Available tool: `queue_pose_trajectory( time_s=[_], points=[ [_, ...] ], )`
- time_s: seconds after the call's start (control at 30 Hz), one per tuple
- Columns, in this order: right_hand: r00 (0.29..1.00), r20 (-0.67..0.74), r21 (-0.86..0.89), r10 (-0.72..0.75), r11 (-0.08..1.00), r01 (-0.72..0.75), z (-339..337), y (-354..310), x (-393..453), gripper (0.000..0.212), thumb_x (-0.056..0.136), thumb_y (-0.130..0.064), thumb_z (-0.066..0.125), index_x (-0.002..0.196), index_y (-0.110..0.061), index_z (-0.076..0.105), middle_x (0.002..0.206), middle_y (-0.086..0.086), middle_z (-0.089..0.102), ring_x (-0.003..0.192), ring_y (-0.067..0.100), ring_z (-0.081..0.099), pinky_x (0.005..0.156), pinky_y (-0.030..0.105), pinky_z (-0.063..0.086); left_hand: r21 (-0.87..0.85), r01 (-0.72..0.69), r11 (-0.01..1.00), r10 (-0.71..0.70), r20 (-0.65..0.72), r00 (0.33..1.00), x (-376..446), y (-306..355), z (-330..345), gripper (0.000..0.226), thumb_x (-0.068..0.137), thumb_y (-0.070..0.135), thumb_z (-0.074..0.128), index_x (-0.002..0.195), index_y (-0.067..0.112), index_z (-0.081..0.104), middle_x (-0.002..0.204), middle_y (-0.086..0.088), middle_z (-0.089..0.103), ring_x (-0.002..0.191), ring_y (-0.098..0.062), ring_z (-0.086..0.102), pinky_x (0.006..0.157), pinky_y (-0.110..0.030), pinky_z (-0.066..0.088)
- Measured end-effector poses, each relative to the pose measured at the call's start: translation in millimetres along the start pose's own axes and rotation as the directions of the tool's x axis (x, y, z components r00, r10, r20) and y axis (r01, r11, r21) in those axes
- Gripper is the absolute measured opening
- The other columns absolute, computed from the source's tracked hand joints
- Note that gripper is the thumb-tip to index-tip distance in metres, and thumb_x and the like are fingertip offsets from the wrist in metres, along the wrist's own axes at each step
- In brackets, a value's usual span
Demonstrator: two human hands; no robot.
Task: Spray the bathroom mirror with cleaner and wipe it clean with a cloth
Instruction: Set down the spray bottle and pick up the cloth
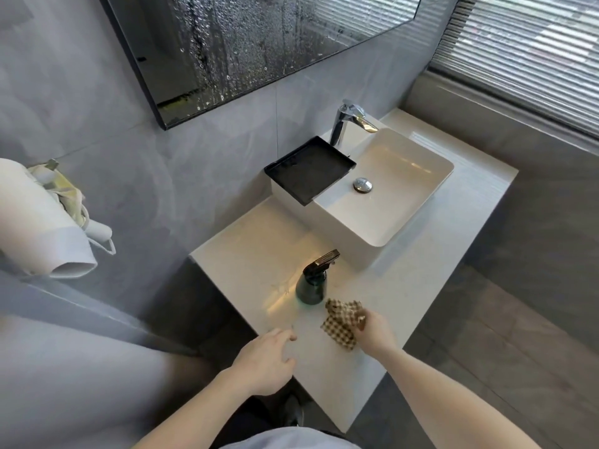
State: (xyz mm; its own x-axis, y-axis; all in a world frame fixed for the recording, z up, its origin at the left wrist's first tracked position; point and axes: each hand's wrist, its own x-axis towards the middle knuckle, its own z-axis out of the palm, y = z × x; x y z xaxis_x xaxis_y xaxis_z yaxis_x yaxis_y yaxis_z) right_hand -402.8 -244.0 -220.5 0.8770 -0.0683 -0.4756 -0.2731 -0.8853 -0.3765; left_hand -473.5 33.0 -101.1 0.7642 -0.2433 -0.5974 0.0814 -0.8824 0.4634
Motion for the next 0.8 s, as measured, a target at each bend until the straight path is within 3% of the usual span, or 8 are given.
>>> queue_pose_trajectory(
  time_s=[0.07,0.13,0.27,0.5,0.57,0.67,0.8],
  points=[
    [0.998,0.001,0.084,-0.055,0.995,0.055,1.3,-4.9,-10.3,0.013,0.097,-0.021,0.065,0.103,-0.031,0.069,0.102,-0.004,0.072,0.099,0.023,0.069,0.089,0.042,0.059,-0.013,-0.001,1.000,0.001,-0.013,1.000,1.4,0.4,1.3,0.056,0.104,0.043,0.050,0.158,0.033,0.040,0.162,0.013,0.041,0.134,-0.015,0.055,0.114,-0.035,0.043],
    [0.991,-0.048,0.178,-0.122,0.975,0.129,-0.9,-9.6,-25.4,0.017,0.096,-0.019,0.067,0.093,-0.036,0.067,0.097,-0.011,0.066,0.089,0.017,0.065,0.083,0.041,0.057,-0.027,-0.011,1.000,0.010,-0.025,1.000,3.6,0.5,3.0,0.056,0.104,0.043,0.051,0.158,0.032,0.042,0.161,0.013,0.042,0.136,-0.015,0.054,0.115,-0.035,0.043],
    [0.973,-0.113,0.382,-0.202,0.895,0.230,-16.5,-13.6,-64.3,0.013,0.100,-0.021,0.068,0.096,-0.033,0.070,0.107,-0.016,0.068,0.097,0.002,0.065,0.084,0.023,0.052,-0.068,-0.047,0.997,0.045,-0.038,0.998,9.5,4.3,6.4,0.056,0.102,0.038,0.056,0.156,0.032,0.042,0.158,0.013,0.042,0.139,-0.013,0.050,0.113,-0.035,0.045],
    [0.965,-0.196,0.561,-0.175,0.787,0.257,-44.1,-30.2,-119.2,0.016,0.101,-0.011,0.068,0.093,-0.025,0.071,0.090,-0.015,0.075,0.087,0.009,0.072,0.073,0.020,0.055,-0.124,-0.220,0.967,0.214,-0.061,0.975,25.0,28.1,25.2,0.082,0.091,0.045,0.071,0.161,0.035,0.030,0.160,0.015,0.037,0.148,-0.010,0.036,0.123,-0.037,0.037],
    [0.963,-0.215,0.576,-0.165,0.774,0.261,-46.5,-31.8,-127.0,0.017,0.100,-0.010,0.068,0.094,-0.025,0.070,0.090,-0.014,0.075,0.088,0.009,0.072,0.073,0.021,0.055,-0.083,-0.244,0.966,0.236,-0.099,0.967,27.8,34.8,30.6,0.070,0.093,0.042,0.068,0.156,0.035,0.039,0.153,0.012,0.046,0.143,-0.013,0.041,0.120,-0.039,0.040],
    [0.954,-0.253,0.568,-0.160,0.773,0.280,-48.5,-26.9,-134.0,0.017,0.099,-0.010,0.069,0.094,-0.026,0.070,0.090,-0.014,0.075,0.088,0.011,0.072,0.074,0.023,0.057,-0.029,-0.231,0.972,0.226,-0.136,0.965,30.9,40.9,33.0,0.032,0.096,0.033,0.059,0.128,0.035,0.067,0.125,0.009,0.069,0.119,-0.016,0.060,0.101,-0.042,0.052],
    [0.944,-0.309,0.561,-0.116,0.779,0.280,-54.9,-16.6,-139.9,0.018,0.098,-0.010,0.072,0.093,-0.028,0.071,0.091,-0.014,0.075,0.088,0.011,0.072,0.072,0.022,0.056,-0.049,-0.277,0.960,0.263,-0.196,0.945,32.9,40.1,31.2,0.030,0.102,0.034,0.049,0.122,0.036,0.072,0.115,0.016,0.072,0.106,-0.010,0.065,0.091,-0.040,0.057]
  ],
)
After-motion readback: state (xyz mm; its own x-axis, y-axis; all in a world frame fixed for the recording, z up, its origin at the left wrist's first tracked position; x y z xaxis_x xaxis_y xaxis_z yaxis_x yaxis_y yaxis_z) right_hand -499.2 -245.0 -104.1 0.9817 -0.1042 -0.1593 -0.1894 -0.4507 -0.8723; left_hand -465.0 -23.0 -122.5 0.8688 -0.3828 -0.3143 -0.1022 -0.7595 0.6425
